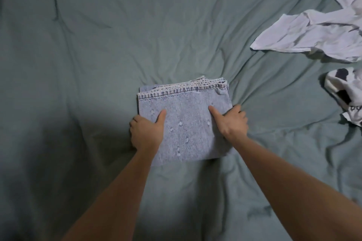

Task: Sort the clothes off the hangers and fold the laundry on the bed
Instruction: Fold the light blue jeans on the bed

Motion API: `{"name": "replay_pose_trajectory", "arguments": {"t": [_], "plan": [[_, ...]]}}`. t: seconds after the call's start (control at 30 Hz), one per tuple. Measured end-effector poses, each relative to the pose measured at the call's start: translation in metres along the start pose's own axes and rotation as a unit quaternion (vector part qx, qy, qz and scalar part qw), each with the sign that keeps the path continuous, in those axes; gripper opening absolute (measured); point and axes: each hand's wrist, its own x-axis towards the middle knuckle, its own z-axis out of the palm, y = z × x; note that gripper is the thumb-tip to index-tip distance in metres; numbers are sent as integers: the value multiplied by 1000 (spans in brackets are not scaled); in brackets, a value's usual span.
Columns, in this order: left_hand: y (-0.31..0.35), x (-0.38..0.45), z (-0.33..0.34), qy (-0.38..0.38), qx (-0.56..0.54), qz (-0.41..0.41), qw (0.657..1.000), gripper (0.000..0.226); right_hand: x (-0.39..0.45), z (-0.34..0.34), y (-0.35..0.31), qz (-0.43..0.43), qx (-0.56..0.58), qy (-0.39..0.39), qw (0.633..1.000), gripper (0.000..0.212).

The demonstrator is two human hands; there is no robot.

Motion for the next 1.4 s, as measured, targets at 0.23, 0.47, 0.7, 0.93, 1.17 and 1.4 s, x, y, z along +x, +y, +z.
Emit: {"name": "replay_pose_trajectory", "arguments": {"t": [0.23,0.47,0.7,0.93,1.17,1.4], "plan": [[-2,-4,-3,14,1,-54,998,112,0,-12,11,11,92,-44,995,78],[-15,9,-15,-128,-96,-78,984,98,-11,-10,24,-14,107,-53,993,79],[9,-32,-49,-148,-192,59,968,51,-54,-48,17,-79,86,90,989,63],[90,-158,-118,-163,-127,213,955,47,-155,-176,73,-30,212,178,961,63],[154,-335,-110,-246,-5,379,892,72,-277,-285,214,79,277,307,907,53],[179,-573,-43,-346,43,549,760,77,-396,-362,413,200,310,447,815,43]]}}
